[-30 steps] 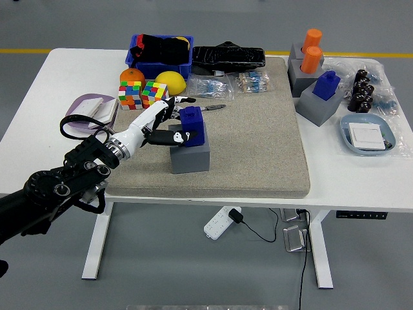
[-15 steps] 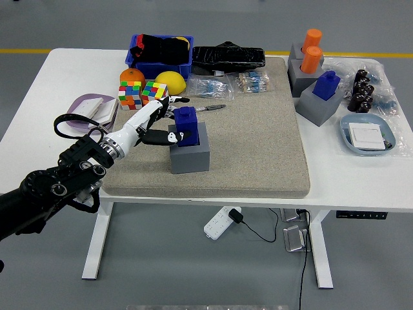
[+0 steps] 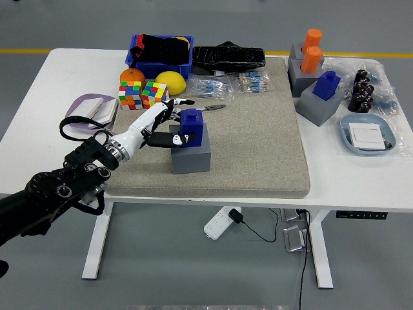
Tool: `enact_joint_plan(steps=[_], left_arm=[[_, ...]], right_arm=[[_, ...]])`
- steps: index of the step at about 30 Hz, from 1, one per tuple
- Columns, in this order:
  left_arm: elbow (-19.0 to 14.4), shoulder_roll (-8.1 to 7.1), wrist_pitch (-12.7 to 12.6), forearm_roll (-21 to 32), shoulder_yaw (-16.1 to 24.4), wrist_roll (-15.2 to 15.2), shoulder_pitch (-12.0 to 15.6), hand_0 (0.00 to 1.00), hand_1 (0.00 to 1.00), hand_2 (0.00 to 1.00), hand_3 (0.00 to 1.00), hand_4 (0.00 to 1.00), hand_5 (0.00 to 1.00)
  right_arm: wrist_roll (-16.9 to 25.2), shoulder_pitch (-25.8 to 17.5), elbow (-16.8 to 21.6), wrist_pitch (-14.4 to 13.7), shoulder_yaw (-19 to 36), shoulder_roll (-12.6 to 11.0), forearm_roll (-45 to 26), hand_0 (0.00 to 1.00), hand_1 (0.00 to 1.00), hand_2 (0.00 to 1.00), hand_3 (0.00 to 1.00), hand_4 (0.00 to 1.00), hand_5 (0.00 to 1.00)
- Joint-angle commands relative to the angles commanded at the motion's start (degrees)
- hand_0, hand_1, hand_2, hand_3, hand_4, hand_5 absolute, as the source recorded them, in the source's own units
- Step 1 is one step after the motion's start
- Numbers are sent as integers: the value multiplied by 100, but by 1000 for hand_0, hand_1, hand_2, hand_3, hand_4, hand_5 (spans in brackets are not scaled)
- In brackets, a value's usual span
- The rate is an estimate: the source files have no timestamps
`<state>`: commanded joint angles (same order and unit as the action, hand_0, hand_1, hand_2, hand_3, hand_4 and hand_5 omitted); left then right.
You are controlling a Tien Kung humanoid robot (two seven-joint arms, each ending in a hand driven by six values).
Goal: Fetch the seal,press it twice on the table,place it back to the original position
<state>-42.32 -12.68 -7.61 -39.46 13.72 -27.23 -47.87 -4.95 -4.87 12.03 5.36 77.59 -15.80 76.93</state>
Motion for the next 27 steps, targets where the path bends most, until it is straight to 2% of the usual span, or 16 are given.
enact_joint_plan(steps=[11, 12, 17, 18, 23, 24, 27], left_arm=[[104, 32, 24, 8, -62, 1, -19, 804, 516, 412, 847, 549, 2], [108, 32, 37, 8, -61, 6, -18, 825, 633, 554, 848, 561, 2], [137, 33, 111, -3, -59, 26, -4, 825, 633, 554, 848, 561, 2], [146, 33, 120, -12, -60, 28, 0, 877, 859, 815, 890, 757, 2], [181, 28, 175, -68, -54, 44, 10, 877, 859, 815, 890, 757, 2], [186, 26, 185, -81, -49, 48, 12, 915, 933, 899, 933, 904, 2], [204, 18, 225, -107, -37, 52, 14, 915, 933, 899, 933, 904, 2]], right_arm=[[1, 8, -3, -1, 17, -1, 9, 766, 678, 671, 617, 780, 499], [1, 7, -3, -1, 19, -3, 10, 766, 678, 671, 617, 780, 500], [0, 7, -4, -1, 18, -4, 13, 766, 678, 671, 617, 780, 500], [1, 8, -3, 0, 16, -2, 10, 766, 678, 671, 617, 780, 500], [0, 8, -2, 3, 16, 5, 13, 766, 678, 671, 617, 780, 500], [1, 7, -4, 2, 21, 5, 18, 766, 678, 671, 617, 780, 499], [2, 1, -5, 2, 14, 1, 18, 766, 678, 671, 617, 780, 499]])
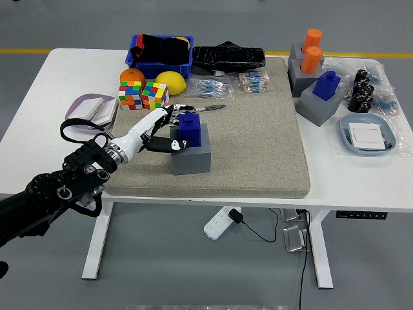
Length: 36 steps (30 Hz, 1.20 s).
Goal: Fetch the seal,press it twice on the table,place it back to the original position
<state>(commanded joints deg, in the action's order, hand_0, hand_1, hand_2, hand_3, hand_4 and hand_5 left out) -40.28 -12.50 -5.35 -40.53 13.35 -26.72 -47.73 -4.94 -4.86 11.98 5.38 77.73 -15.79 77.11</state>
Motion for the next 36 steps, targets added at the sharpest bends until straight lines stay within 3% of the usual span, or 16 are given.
enact_joint_plan(steps=[2, 3, 36], left_arm=[[12, -10, 30, -35, 21, 15, -4, 915, 933, 899, 933, 904, 2], [20, -12, 40, -42, 26, 18, -6, 962, 984, 959, 977, 995, 68], [-71, -113, 119, -153, 75, 33, -31, 996, 998, 998, 995, 998, 112]], right_arm=[[0, 3, -4, -3, 0, -1, 5, 766, 678, 671, 617, 780, 499], [0, 5, -1, -1, -7, -2, 1, 766, 677, 671, 617, 781, 499], [7, -3, 3, -3, -77, -34, -19, 767, 677, 671, 617, 781, 500]])
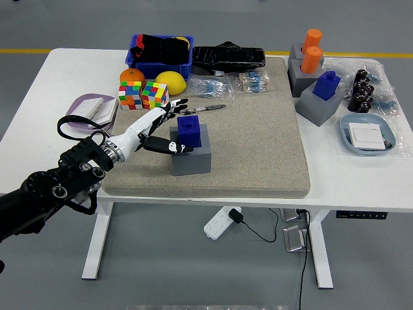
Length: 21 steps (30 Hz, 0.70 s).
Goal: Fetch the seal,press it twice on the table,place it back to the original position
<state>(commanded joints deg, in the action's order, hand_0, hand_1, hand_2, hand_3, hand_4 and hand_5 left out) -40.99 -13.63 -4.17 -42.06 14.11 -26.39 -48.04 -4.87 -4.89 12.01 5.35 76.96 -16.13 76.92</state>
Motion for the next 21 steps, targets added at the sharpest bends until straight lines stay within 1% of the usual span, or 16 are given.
enact_joint_plan(steps=[7, 13, 21], left_arm=[[-3, -18, 11, 7, 5, 3, -6, 994, 998, 998, 991, 998, 108], [5, -64, 27, -3, 74, 1, -15, 994, 998, 998, 990, 998, 108], [22, -231, 66, 20, 340, -17, -69, 993, 998, 998, 989, 998, 110]], right_arm=[[-2, -8, -3, 0, -3, 9, 5, 767, 677, 671, 617, 781, 500], [-1, -14, -1, 1, 6, 6, 13, 767, 677, 671, 617, 782, 500], [-3, -34, -4, 3, 63, 27, 33, 767, 677, 671, 617, 781, 500]])
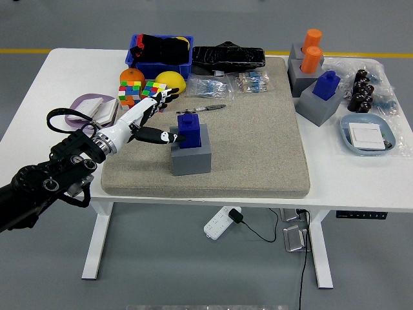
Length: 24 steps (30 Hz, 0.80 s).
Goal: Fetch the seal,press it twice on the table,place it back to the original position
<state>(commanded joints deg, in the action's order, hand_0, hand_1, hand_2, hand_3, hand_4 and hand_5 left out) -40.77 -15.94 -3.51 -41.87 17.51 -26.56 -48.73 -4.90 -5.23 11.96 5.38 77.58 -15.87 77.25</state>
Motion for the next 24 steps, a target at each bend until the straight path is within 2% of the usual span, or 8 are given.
enact_joint_plan(steps=[12, 24], left_arm=[[208, -358, 63, -7, 398, -51, -57, 992, 998, 998, 988, 998, 118], [535, -561, 24, 176, 753, -36, -56, 989, 998, 998, 987, 998, 139]], right_arm=[[-1, 20, 1, -3, 72, 8, 27, 767, 677, 671, 617, 782, 500], [-2, 37, 4, -8, 103, -3, 46, 767, 677, 671, 616, 782, 500]])
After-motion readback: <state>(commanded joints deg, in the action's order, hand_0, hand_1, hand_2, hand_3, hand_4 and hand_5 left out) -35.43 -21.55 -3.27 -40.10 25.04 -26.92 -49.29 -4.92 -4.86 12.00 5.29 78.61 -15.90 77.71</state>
